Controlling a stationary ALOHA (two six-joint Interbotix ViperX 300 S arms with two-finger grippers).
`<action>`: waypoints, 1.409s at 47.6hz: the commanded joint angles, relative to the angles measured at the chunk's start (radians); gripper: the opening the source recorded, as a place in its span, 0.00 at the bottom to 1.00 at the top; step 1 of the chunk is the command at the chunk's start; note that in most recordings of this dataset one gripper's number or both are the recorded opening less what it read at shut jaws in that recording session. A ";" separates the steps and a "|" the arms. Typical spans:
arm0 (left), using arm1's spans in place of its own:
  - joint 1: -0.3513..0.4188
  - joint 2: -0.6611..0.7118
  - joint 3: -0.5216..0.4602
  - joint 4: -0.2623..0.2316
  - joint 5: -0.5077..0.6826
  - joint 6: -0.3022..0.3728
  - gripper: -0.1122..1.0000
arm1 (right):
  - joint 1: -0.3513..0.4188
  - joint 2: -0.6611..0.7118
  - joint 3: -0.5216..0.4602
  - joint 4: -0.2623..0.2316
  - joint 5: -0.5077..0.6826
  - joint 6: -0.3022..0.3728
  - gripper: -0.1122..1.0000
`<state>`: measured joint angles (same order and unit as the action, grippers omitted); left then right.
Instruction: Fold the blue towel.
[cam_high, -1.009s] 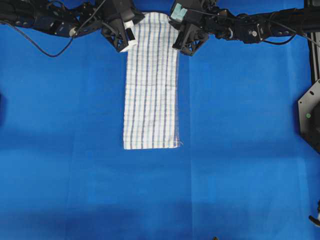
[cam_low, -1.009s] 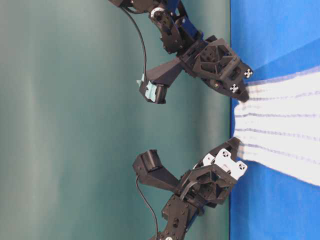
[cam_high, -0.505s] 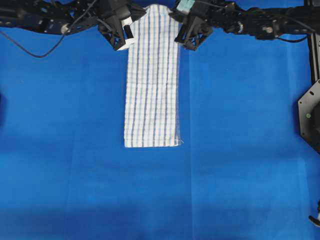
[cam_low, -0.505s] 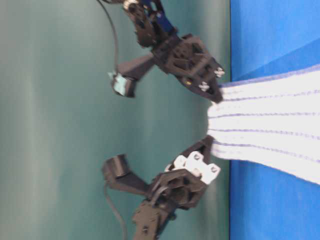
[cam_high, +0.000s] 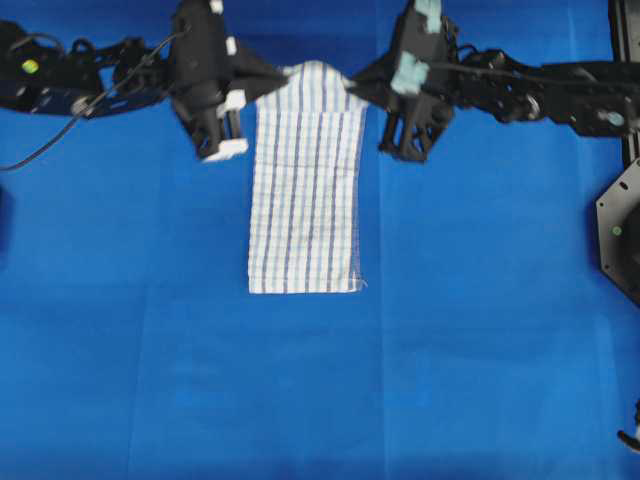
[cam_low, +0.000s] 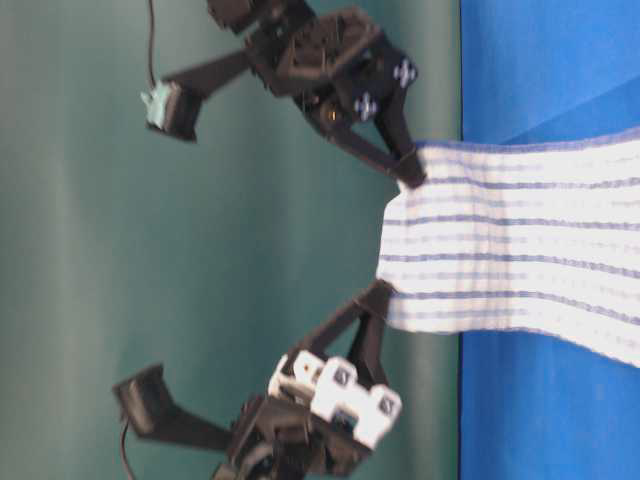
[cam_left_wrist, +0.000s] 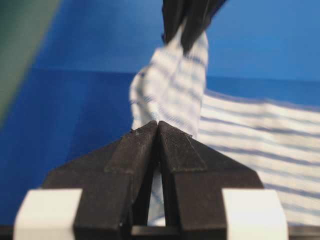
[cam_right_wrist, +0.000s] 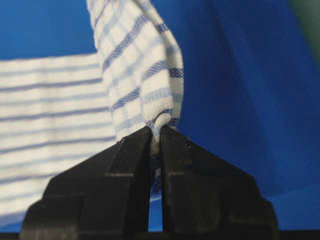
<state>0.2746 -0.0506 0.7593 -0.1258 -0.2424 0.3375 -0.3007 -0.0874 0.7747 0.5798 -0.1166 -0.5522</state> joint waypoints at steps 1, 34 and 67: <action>-0.041 -0.048 0.025 0.002 -0.006 -0.021 0.11 | 0.041 -0.052 0.017 0.021 -0.006 0.002 0.07; -0.354 -0.061 0.078 0.002 0.000 -0.155 0.11 | 0.371 -0.055 0.071 0.258 -0.117 0.002 0.07; -0.376 -0.014 0.086 0.000 0.014 -0.178 0.11 | 0.425 0.032 0.049 0.364 -0.123 0.002 0.12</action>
<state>-0.0920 -0.0552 0.8514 -0.1273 -0.2301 0.1611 0.1166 -0.0506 0.8360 0.9296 -0.2362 -0.5507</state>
